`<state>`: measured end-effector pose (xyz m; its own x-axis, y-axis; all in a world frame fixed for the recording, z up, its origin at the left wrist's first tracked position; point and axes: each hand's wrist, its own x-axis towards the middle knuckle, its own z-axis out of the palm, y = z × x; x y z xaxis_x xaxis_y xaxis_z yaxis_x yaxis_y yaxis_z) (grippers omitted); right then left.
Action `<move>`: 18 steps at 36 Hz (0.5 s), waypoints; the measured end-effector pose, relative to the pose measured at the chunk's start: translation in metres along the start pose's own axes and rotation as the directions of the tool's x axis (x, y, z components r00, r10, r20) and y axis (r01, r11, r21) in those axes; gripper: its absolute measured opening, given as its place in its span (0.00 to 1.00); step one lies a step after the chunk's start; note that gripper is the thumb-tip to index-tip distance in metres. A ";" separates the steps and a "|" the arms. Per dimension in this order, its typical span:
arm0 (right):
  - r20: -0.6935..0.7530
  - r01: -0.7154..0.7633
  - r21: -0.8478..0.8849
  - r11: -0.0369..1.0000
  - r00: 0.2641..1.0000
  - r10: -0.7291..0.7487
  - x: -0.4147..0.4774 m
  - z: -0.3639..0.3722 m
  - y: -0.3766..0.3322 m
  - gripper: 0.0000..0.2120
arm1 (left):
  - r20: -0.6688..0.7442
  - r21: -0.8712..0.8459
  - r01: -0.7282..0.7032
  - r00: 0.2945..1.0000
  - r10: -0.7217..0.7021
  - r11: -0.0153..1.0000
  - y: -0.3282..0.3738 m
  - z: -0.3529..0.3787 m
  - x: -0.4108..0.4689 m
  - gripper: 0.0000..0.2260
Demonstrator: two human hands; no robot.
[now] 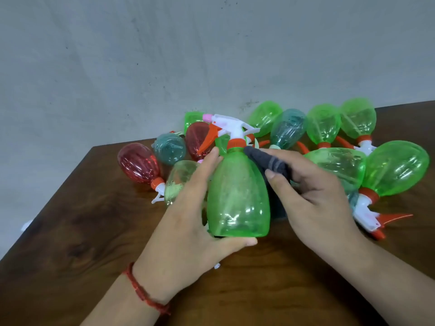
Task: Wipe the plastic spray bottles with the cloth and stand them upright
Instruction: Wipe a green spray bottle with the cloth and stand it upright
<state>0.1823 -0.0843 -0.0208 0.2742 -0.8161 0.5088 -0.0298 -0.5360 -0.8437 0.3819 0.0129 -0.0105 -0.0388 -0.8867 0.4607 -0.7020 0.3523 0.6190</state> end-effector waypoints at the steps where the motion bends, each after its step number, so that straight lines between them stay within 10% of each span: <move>1: -0.011 -0.007 0.022 1.000 1.000 0.007 0.000 -0.001 0.000 0.18 | -0.017 -0.013 -0.010 1.000 0.010 1.000 0.001 0.000 0.000 0.56; 9: -0.049 0.108 -0.001 0.994 0.993 -0.108 -0.003 -0.002 -0.003 0.20 | 0.017 -0.286 -0.013 1.000 0.019 0.958 0.000 0.003 0.000 0.48; 18: 0.051 0.242 -0.072 0.967 0.970 -0.239 -0.004 -0.003 -0.010 0.22 | 0.058 -0.195 0.016 0.998 -0.005 0.981 0.002 0.001 -0.004 0.60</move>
<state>0.1786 -0.0767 -0.0136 0.3219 -0.6521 0.6864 -0.0319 -0.7320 -0.6805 0.3804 0.0170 -0.0116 -0.0763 -0.9042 0.4203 -0.5502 0.3897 0.7385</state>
